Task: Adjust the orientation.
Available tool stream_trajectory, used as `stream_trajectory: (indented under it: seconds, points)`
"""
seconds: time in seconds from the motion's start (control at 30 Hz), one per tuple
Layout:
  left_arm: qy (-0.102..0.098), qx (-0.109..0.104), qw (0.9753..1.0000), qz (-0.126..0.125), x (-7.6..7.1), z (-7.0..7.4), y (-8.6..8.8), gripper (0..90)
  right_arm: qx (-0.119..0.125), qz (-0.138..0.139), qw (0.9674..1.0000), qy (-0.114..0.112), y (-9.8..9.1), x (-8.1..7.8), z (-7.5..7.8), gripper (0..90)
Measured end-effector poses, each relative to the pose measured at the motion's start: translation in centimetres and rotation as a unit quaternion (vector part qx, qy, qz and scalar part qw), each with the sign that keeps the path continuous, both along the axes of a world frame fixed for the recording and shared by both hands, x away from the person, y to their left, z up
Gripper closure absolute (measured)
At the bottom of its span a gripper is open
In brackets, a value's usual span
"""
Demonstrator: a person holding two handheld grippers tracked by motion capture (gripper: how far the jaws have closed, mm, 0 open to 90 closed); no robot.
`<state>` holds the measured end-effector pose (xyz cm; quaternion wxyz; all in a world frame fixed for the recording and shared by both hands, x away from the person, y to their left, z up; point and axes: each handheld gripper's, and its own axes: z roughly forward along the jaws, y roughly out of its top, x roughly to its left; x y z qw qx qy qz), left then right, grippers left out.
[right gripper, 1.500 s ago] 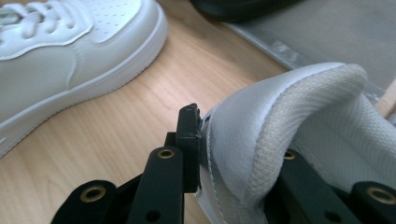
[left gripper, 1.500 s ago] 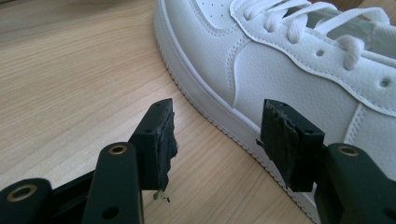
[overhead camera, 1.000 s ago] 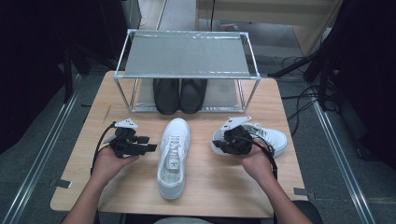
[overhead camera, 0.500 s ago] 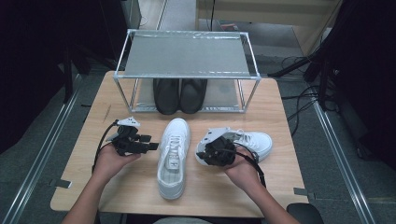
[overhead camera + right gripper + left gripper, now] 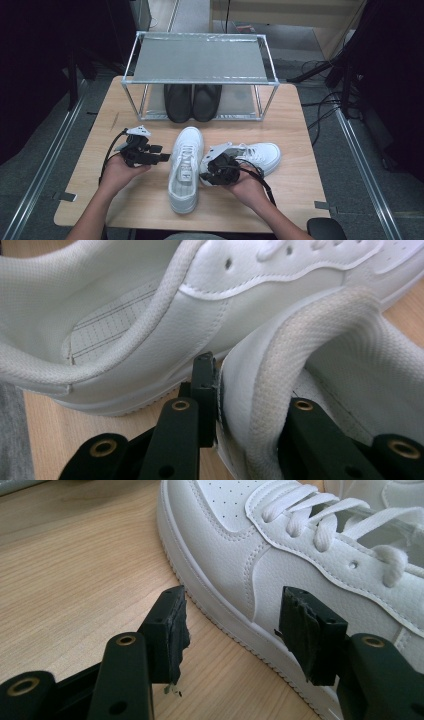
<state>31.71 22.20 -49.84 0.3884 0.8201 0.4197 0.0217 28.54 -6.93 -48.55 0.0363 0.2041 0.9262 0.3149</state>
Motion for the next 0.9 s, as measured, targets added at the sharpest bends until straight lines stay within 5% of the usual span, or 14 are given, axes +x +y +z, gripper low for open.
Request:
stream_trajectory:
  seconds: [0.2,0.4,0.9]
  points:
    - [0.003,0.0,1.0,-0.001,0.0,-0.1,-0.1,44.5,-0.002,0.002,1.0,-0.001,0.1,-0.1,-0.3,75.6]
    - [0.003,0.003,1.0,-0.001,0.0,-0.1,-0.1,43.6,0.011,0.006,0.9999,0.007,-0.3,-0.3,-0.1,62.2]
    - [0.001,0.004,1.0,-0.004,0.2,-0.2,-0.2,42.7,0.077,-0.034,0.9965,0.0,-5.0,0.0,3.3,57.6]
